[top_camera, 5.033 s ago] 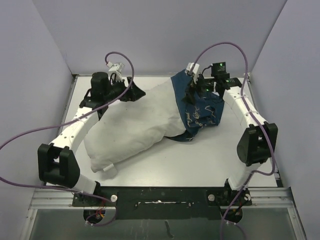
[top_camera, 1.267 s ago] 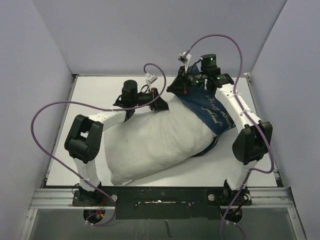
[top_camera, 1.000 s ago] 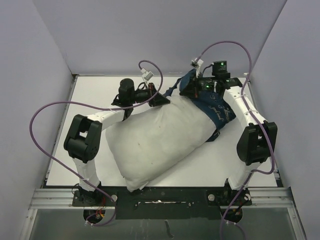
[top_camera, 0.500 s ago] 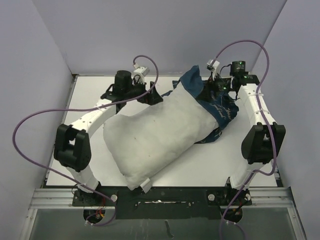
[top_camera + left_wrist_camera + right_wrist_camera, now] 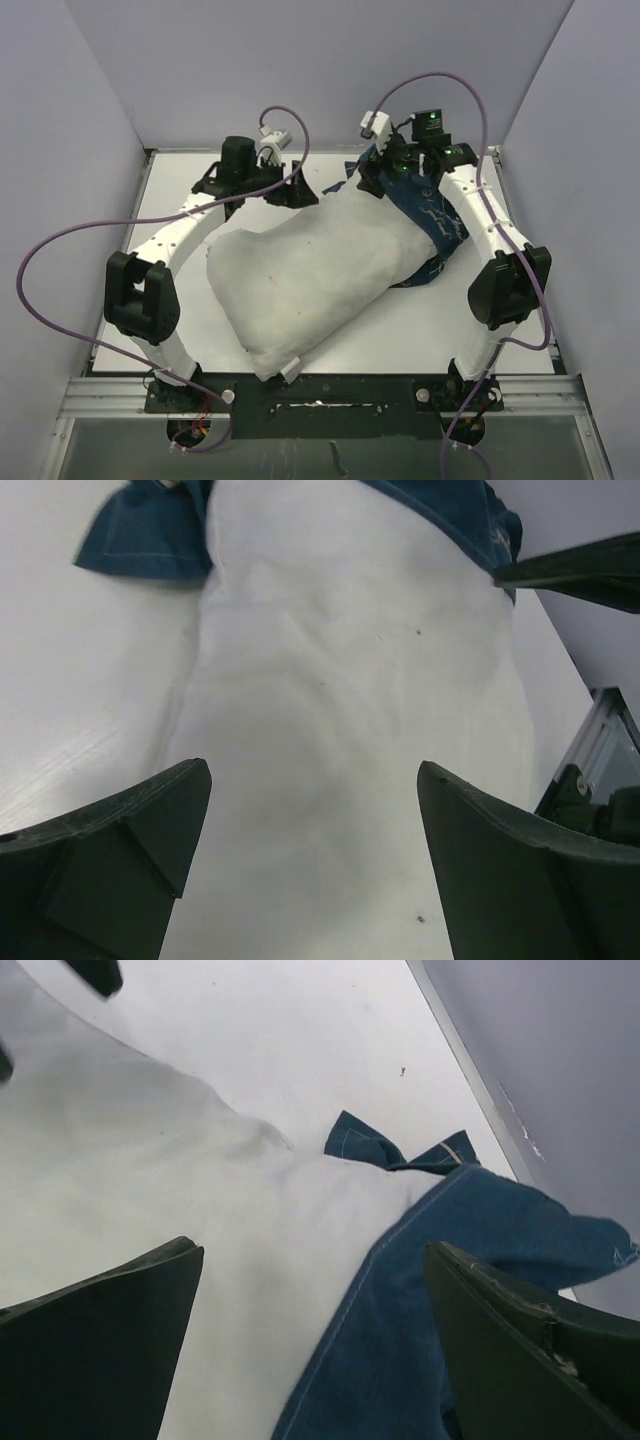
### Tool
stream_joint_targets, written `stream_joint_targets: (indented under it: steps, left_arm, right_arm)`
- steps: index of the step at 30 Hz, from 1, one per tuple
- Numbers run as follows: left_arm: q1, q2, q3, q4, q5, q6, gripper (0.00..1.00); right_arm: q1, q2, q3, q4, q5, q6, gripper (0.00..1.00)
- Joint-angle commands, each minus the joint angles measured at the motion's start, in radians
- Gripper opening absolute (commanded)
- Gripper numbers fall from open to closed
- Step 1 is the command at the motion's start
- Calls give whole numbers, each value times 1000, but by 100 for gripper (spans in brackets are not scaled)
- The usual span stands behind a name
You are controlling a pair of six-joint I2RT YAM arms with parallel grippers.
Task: Put the pillow into the pillowcase
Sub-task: Stuff the pillow into the pillowcase.
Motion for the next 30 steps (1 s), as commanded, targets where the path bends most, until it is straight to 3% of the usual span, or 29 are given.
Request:
stream_joint_targets:
  steps: [1,6,9,11,15,18,21,26,30]
  left_arm:
    - [-63,36,-17,39,55,-9,84]
    - [-89,105,9,17,55,-1,82]
    - [-94,153,49,-37,78,26,68]
    - [-93,174,72,-64,92,30,57]
    - [-92,158,42,-4,158,47,39]
    - [-92,143,-21,110,182,48,15]
    - [-96,139,1,102,208,25,0]
    - [-105,119,-47,170,219,25,0]
    - [-105,77,-84,269,218,0,0]
  right_arm:
    - [81,75,76,99,296,32,95]
    - [104,206,148,133,498,28,84]
    - [104,276,181,152,568,-18,73]
    - [98,314,198,150,598,-46,60]
    - [108,298,164,182,660,-123,22]
    - [108,255,158,154,631,-147,7]
    - [102,216,169,83,551,-107,2]
    - [98,151,231,-172,106,-186,0]
    - [99,84,235,-214,-208,-130,0]
